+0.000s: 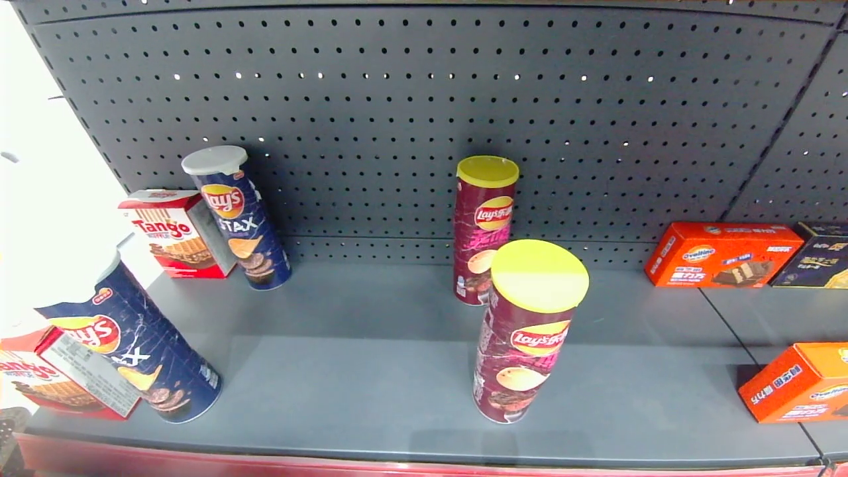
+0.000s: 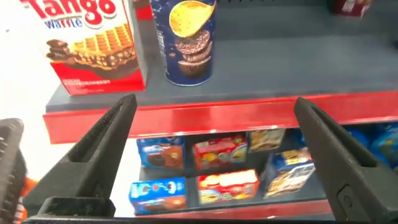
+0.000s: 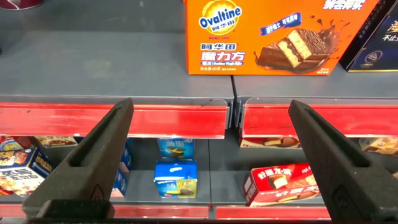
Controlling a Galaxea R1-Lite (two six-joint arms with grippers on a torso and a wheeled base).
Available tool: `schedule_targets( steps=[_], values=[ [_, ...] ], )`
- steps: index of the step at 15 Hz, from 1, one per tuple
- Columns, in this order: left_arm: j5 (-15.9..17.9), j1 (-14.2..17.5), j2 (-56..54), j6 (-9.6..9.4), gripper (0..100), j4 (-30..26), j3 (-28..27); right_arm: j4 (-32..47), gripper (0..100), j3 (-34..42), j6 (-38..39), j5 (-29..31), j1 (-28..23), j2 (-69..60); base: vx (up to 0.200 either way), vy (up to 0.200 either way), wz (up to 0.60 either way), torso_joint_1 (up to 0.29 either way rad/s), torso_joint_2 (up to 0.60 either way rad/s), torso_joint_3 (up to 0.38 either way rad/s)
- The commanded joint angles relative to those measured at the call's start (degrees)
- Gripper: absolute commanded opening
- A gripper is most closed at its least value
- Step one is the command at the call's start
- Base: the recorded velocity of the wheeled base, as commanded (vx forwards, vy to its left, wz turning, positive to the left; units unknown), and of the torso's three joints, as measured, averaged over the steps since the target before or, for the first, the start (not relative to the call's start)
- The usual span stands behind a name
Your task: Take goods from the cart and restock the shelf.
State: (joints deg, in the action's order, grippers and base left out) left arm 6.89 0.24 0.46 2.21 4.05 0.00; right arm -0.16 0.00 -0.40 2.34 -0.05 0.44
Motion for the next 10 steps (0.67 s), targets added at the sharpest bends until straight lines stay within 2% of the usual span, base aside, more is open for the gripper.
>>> schedule_targets(
  steps=[1, 2, 3, 10],
  values=[
    [-0.12, 0.02, -0.02, 0.25, 100, 0.08, 0.0, -0.02, 100, 0.0, -0.04, 0.03, 0.05, 0.09, 0.0, 0.0, 0.0, 0.0, 0.0, 0.0],
    [-10.14, 0.11, -0.02, 0.34, 100, -0.44, 0.0, -0.02, 100, 0.0, -0.04, -0.06, -0.04, 0.09, 0.0, 0.0, 0.0, 0.0, 0.0, 0.0],
    [-15.24, 0.11, -0.11, 0.25, 100, -2.47, 0.0, -0.02, 100, 0.0, -0.04, -0.06, -0.04, 0.09, 0.0, 0.0, 0.0, 0.0, 0.0, 0.0],
    [-13.39, 0.02, -0.02, -0.36, 100, -2.9, 0.0, -0.02, 100, 0.0, -0.13, -0.93, 0.05, 0.18, 0.0, 0.0, 0.0, 0.0, 0.0, 0.0]
  ],
)
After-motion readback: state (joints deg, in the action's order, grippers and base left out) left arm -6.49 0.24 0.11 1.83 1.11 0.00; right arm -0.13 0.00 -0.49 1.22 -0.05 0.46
